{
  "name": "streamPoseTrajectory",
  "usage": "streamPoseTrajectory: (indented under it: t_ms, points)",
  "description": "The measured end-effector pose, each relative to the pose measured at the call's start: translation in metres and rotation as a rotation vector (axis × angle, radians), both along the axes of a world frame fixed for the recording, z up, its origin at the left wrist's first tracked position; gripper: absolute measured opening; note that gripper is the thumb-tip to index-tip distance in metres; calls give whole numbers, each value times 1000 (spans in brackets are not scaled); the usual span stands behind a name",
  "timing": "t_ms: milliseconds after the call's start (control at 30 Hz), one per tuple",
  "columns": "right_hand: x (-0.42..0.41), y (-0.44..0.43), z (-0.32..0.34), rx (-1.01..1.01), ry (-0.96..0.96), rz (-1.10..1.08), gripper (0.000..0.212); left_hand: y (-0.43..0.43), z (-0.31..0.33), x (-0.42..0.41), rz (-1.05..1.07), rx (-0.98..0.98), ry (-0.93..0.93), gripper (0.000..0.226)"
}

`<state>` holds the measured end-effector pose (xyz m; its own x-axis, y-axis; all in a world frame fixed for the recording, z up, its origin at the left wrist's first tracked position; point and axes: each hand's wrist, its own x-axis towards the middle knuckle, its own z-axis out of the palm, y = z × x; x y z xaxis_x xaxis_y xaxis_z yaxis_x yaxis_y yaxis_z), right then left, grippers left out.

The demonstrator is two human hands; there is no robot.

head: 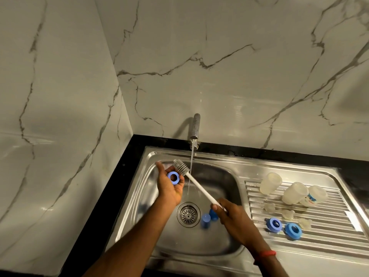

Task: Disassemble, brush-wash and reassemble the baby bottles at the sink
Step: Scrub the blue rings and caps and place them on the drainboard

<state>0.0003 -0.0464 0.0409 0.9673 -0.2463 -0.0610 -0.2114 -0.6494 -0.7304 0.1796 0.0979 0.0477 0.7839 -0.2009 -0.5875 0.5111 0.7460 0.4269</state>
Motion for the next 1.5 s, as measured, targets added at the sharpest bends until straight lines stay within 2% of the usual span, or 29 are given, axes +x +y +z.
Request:
streamPoseTrajectory:
  t_ms: [67, 167, 367, 433, 533, 667, 733, 800, 867, 933, 1033, 1067, 1133, 1200, 1300, 1500]
  points:
    - [4, 6, -2, -127, 7, 27, 28, -4, -2, -1, -31, -29, 44, 48]
    - [12, 18, -5, -250, -58, 12, 34, -9, -4, -3, -71, 19, 55, 31]
    - [-3, 5, -4, -265, -24, 43, 42, 5, -1, 9, -63, 41, 44, 34]
    - [-1, 5, -4, -327, -35, 14, 39, 0, -1, 0, -66, 43, 54, 26]
    - [9, 18, -5, -367, -63, -11, 50, -4, 2, -4, -46, 41, 36, 19]
    - [-2, 20, -4, -299, -38, 30, 58, 3, 1, 9, -28, 48, -13, 34]
    - [-11, 13, -1, -296, -13, 20, 49, 5, 1, 11, -39, 54, -21, 42]
    - [-12, 8, 0, -341, -34, 0, 33, 2, 1, 3, -56, 59, -20, 35]
    - [-6, 12, 7, -393, -82, -20, 30, -5, 1, -5, -51, 42, -12, 24]
    - [0, 22, 11, -385, -95, -13, 39, -7, 2, -6, -37, 16, -23, 24]
    - [-7, 29, 8, -350, -46, 2, 64, -1, 4, 5, -41, -10, -32, 39]
    - [-13, 27, 4, -333, -31, -4, 63, 2, 3, 7, -44, -5, -27, 43]
    - [-19, 25, 5, -318, -5, -25, 43, 6, 0, 8, -57, 13, -12, 44]
    - [-18, 27, 7, -366, -33, -59, 34, 5, -2, 3, -60, 27, -7, 33]
    - [-3, 42, 12, -410, -87, -101, 51, 0, -1, -1, -71, 29, -24, 21]
    - [-19, 55, -5, -374, -68, -113, 71, 16, -4, 22, -69, -24, -35, 33]
